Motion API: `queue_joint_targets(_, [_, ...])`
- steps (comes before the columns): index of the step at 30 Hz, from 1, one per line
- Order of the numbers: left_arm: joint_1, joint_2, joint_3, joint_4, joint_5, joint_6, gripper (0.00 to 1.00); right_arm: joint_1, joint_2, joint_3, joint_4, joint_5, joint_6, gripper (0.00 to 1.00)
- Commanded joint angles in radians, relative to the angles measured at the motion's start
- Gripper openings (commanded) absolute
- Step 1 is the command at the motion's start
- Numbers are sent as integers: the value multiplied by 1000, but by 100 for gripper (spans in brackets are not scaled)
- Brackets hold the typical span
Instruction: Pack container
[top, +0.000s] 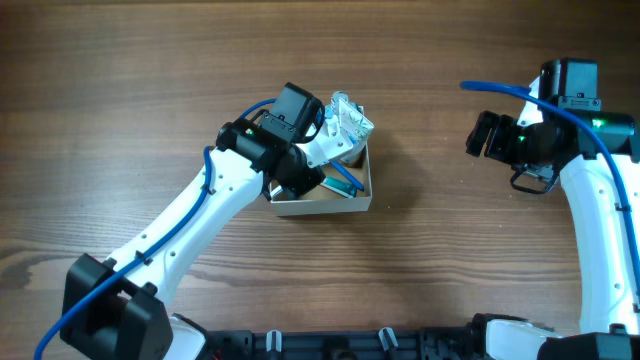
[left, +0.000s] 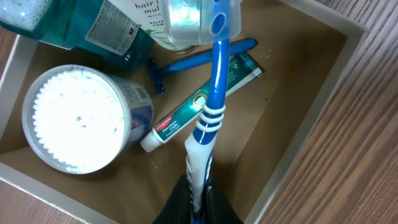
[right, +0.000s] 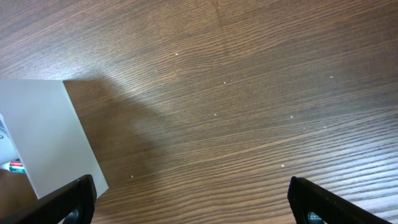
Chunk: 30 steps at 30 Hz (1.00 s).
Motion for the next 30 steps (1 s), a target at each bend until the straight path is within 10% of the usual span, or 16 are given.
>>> queue_joint_targets(1, [-2,0,2,4,27,26,4,-2,2,-3,2,13,-16,100])
queue_joint_targets(19, [-2,0,2,17,26,25,16,-2,2,-3,3,13,-17,100])
queue_joint_targets(20, [-2,-3,2,15,26,15,24,-2,2,-3,3,13,-17,100])
queue_joint_targets(22, [5,-21,4,14,15,-63,85,-2,2,-3,5,12,-19,100])
queue_joint_targets(30, [262,-216,9,57,11,-448,100,71,2,8,99,-47,-137,100])
